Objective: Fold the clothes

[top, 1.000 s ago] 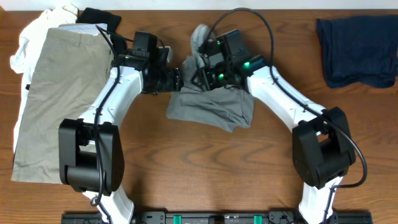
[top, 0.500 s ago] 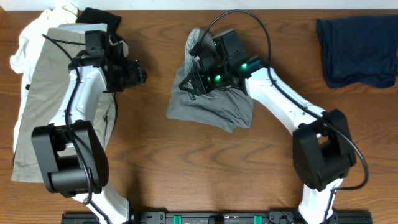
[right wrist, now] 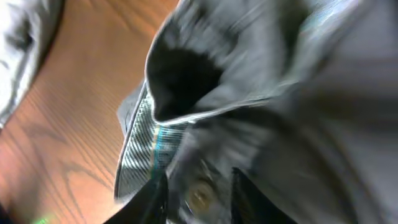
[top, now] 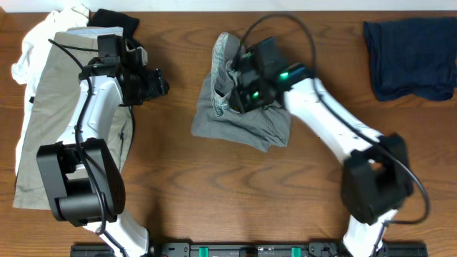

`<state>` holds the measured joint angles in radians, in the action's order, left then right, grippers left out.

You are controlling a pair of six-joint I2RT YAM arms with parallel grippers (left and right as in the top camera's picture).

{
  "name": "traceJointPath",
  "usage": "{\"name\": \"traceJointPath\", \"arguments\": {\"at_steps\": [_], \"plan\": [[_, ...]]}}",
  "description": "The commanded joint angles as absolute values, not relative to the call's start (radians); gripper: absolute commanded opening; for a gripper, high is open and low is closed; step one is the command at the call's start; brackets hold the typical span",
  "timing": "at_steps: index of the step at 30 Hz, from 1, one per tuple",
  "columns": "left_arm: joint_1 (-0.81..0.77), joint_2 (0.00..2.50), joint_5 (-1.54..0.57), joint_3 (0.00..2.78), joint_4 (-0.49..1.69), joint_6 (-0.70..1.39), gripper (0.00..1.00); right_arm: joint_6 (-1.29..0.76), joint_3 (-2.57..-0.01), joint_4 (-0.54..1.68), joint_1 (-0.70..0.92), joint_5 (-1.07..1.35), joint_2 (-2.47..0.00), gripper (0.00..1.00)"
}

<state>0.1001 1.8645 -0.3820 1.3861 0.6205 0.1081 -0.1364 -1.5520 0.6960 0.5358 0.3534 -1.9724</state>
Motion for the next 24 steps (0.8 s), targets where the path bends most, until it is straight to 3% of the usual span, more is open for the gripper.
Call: {"name": "traceJointPath", "arguments": {"at_steps": [1,7,11,18,24], "plan": [[0.100,1.837,-0.380,1.406,0.619,0.113,0.71,-0.125,-1.547,0.699,0.621,0.347,-2.025,0.29],[0.100,1.837,-0.372,1.406,0.619,0.110,0.71,-0.142,-1.548,0.652,0.745,0.338,-2.032,0.41],[0.100,1.837,-0.373,1.406,0.620,0.110,0.72,-0.165,-1.548,0.623,0.772,0.329,-2.055,0.42],[0.100,1.837,-0.373,1.406,0.620,0.110,0.72,-0.160,-1.591,0.644,0.712,0.356,-2.013,0.38],[0.100,1.837,-0.373,1.406,0.620,0.110,0.71,-0.141,-1.643,0.645,0.630,0.293,-1.905,0.47]]}}
